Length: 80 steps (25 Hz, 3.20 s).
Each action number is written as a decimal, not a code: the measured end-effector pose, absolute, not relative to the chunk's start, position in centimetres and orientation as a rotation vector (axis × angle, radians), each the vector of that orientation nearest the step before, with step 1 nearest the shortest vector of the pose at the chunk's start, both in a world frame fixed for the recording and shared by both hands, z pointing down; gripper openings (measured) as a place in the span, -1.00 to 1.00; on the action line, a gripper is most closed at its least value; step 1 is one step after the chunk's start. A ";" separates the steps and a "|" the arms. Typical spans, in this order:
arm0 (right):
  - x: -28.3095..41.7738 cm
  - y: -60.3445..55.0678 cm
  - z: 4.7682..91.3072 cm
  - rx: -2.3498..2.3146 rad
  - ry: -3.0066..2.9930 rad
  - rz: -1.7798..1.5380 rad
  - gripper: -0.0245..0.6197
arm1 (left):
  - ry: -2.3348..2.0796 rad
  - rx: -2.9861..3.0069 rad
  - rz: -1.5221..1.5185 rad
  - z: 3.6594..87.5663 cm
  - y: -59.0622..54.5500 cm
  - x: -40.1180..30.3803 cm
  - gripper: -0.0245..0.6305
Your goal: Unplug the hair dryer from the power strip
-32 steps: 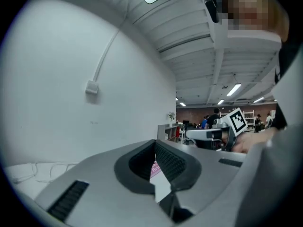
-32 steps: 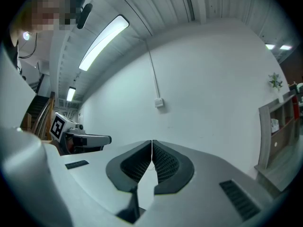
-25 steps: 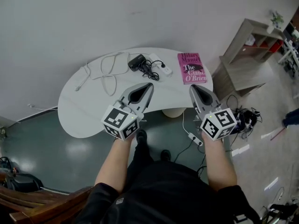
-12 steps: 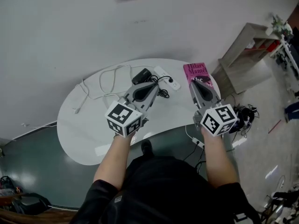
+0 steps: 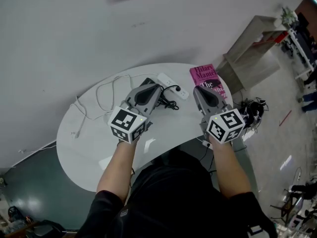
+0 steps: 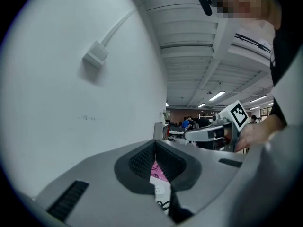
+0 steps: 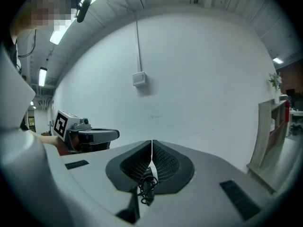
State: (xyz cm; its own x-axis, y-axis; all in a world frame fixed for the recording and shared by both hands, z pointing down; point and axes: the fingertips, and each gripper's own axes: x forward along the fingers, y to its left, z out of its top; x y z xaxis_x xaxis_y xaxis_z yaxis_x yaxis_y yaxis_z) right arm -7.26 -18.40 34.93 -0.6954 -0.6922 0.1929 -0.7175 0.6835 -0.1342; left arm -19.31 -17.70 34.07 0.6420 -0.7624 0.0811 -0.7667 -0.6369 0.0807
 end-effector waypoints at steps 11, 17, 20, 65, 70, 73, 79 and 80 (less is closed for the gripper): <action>-5.9 -25.2 42.4 1.076 -2.728 0.394 -0.80 | -1.227 2.671 0.398 42.5 -28.0 -16.7 -0.88; -5.9 -27.5 46.6 0.988 -2.703 0.445 -0.80 | -1.147 2.646 0.577 47.6 -31.8 -15.0 -0.63; -5.9 -28.3 48.3 0.957 -2.690 0.477 -0.80 | -1.099 2.625 0.659 50.0 -33.0 -14.4 -0.63; -6.4 -24.6 60.3 0.657 -2.381 0.369 -0.70 | -0.694 2.538 1.334 60.1 -30.5 -8.4 -0.56; -4.4 -23.1 60.4 0.700 -2.373 0.388 -0.70 | -0.579 2.533 1.354 61.0 -28.7 -6.0 -0.57; -3.7 -22.6 60.4 0.723 -2.374 0.404 -0.70 | -0.551 2.509 1.393 61.8 -28.1 -5.6 -0.57; -3.7 -22.5 60.6 0.731 -2.376 0.415 -0.69 | -0.500 2.457 1.452 63.1 -28.0 -5.8 -0.58; -3.7 -22.6 60.6 0.731 -2.377 0.417 -0.69 | -0.491 2.451 1.452 63.2 -28.0 -5.8 -0.57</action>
